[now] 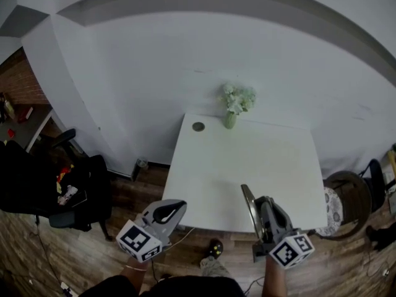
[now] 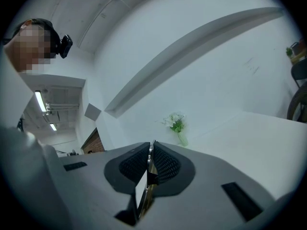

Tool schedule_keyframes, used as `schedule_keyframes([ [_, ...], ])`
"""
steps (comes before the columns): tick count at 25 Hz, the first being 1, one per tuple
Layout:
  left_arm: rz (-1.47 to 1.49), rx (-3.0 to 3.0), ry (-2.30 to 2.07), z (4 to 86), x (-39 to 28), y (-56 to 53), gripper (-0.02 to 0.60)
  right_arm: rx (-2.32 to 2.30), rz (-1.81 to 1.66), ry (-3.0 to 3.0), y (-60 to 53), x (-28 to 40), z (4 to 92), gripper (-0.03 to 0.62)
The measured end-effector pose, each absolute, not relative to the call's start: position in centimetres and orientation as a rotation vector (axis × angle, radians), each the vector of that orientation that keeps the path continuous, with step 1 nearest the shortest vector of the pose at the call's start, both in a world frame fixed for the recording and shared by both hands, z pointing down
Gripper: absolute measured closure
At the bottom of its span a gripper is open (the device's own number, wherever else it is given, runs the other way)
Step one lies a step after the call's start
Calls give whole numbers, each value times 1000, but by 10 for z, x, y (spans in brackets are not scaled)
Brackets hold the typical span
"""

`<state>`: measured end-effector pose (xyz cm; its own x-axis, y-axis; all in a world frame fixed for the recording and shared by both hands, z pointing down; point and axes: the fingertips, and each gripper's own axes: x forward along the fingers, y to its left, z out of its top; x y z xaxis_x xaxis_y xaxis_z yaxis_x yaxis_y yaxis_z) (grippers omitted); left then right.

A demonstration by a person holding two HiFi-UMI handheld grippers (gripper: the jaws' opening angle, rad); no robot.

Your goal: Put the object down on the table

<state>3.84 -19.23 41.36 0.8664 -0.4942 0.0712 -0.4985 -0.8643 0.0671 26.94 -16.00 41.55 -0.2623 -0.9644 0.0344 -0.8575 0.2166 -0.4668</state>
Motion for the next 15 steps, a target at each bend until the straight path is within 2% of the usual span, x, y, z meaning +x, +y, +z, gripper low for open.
schedule_keyframes([
  [7, 128, 2912, -826, 430, 30, -196, 583, -1693, -601, 2273, -177, 264, 430, 576],
  [15, 97, 2921, -822, 431, 58, -221, 583, -1659, -649, 2295, -210, 275, 443, 576],
])
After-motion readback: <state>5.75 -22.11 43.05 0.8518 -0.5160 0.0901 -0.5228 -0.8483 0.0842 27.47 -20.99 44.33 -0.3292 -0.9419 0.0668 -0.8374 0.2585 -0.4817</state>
